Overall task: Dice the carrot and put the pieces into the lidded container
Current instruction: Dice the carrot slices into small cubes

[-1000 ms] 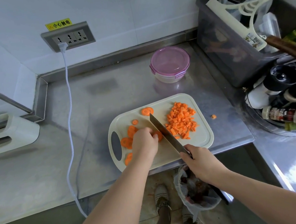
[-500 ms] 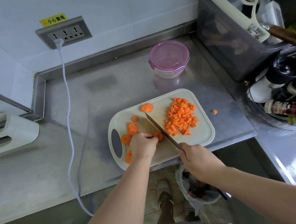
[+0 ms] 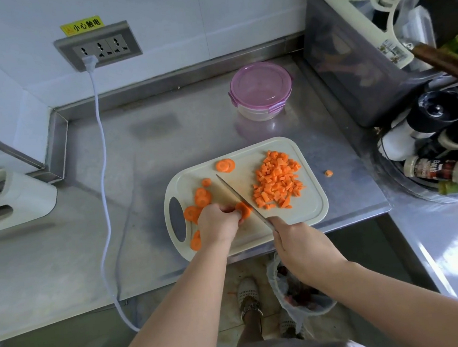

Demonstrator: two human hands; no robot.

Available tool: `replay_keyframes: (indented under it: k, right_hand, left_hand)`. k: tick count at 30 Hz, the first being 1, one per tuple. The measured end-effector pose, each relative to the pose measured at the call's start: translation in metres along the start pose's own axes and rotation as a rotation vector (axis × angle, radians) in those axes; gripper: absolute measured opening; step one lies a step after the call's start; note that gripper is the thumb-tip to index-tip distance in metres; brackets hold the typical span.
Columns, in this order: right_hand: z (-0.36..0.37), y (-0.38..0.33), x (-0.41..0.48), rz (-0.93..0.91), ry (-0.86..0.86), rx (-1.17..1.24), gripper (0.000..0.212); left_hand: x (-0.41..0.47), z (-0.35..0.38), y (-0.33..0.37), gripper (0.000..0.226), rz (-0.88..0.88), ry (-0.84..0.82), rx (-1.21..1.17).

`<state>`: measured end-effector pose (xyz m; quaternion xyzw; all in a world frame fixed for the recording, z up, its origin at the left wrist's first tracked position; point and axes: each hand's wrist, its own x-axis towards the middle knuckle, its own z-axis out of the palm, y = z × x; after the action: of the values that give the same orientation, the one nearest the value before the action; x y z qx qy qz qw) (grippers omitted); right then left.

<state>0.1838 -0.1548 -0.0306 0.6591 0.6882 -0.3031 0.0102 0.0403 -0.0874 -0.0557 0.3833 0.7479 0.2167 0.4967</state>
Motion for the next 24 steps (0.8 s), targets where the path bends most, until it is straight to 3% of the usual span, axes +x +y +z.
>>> replay_keyframes:
  k: [24]
  right_hand:
    - [0.007, -0.009, 0.006, 0.088, -0.111, -0.011, 0.031]
  left_hand:
    - [0.011, 0.002, -0.007, 0.014, 0.026, 0.043, 0.141]
